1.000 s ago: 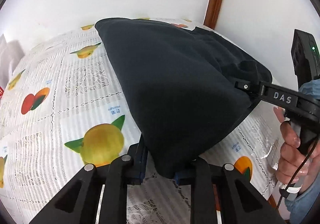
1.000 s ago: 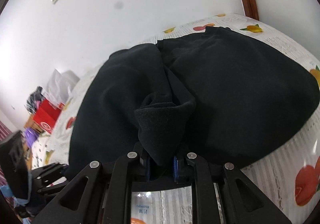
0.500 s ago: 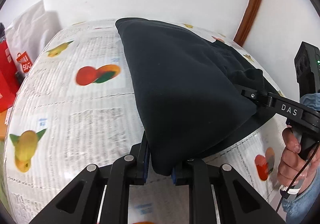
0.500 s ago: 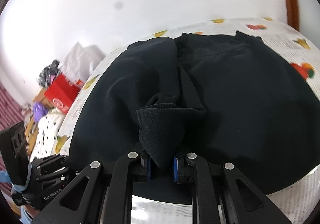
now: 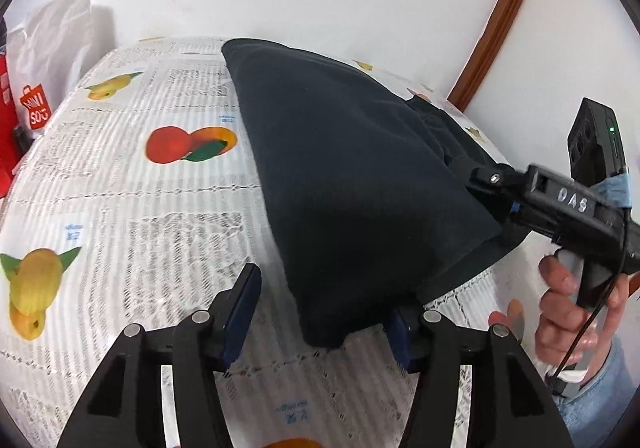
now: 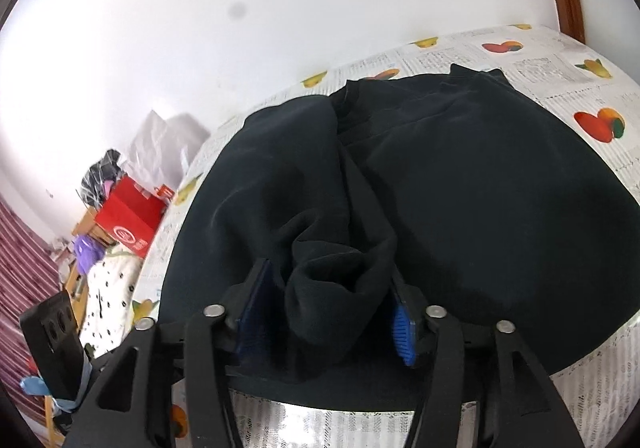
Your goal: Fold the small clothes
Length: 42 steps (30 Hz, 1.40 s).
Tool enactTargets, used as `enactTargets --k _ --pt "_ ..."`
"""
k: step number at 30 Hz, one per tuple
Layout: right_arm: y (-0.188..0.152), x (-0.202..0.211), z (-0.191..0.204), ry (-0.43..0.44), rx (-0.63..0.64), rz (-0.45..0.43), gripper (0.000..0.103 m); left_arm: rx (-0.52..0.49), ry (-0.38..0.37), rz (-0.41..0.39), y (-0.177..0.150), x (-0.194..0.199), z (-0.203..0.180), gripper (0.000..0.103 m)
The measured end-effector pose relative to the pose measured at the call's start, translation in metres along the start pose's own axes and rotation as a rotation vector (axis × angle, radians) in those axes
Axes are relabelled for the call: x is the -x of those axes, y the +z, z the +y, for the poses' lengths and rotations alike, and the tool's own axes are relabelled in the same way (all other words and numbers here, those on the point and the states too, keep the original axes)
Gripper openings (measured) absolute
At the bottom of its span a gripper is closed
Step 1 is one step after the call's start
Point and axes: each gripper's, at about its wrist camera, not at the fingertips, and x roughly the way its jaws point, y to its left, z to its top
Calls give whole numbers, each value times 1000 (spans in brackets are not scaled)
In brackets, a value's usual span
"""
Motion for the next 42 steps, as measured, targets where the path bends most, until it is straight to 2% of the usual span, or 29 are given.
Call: enactTargets --k 4,6,9,11,12,14,16,18,21,22,24,27,29,31,33,35,38,42 --pt "-1 -14 2 -34 2 26 58 -29 2 29 5 -13 -16 55" --pt "0 -19 2 -28 -26 19 58 -54 29 30 5 -16 -25 63" --pt "2 -26 3 -18 -46 7 58 -100 87 27 3 -22 -34 64" --pt "5 -31 9 -30 -31 -9 41 -110 132 30 1 -26 -35 66" --pt "8 -32 13 -30 -8 -12 24 -114 144 26 1 -27 -36 65" --pt "15 -30 19 -25 35 -23 18 -115 193 25 3 -29 -38 62" --pt "21 -16 25 -27 103 -82 16 -107 203 21 5 -30 -37 61" --pt "26 19 28 -52 185 -220 14 -98 201 20 6 -29 -34 59" --pt "29 65 5 -54 122 -384 14 -91 201 19 9 -28 -28 59" --pt "28 72 -4 -59 96 -398 14 -86 203 19 10 -28 -27 59" --pt "26 74 -31 -70 42 -364 14 -87 208 21 13 -32 -28 60" --pt "14 45 -59 -151 30 -213 15 -104 223 19 17 -36 -32 61" --pt "8 25 -66 -183 21 -139 15 -107 197 17 18 -35 -30 61" --pt "0 24 -72 -187 5 -142 15 -112 147 -11 18 -29 -33 61" --pt "-2 23 -71 -191 2 -148 15 -140 140 -40 19 -25 -41 63" --pt "-1 24 -69 -201 4 -153 15 -161 156 -22 23 -35 -49 63" --pt "1 25 -70 -203 -14 -149 16 -147 119 11 32 -50 -58 63" --pt "5 25 -72 -197 -21 -146 16 -162 117 7 37 -55 -68 63"
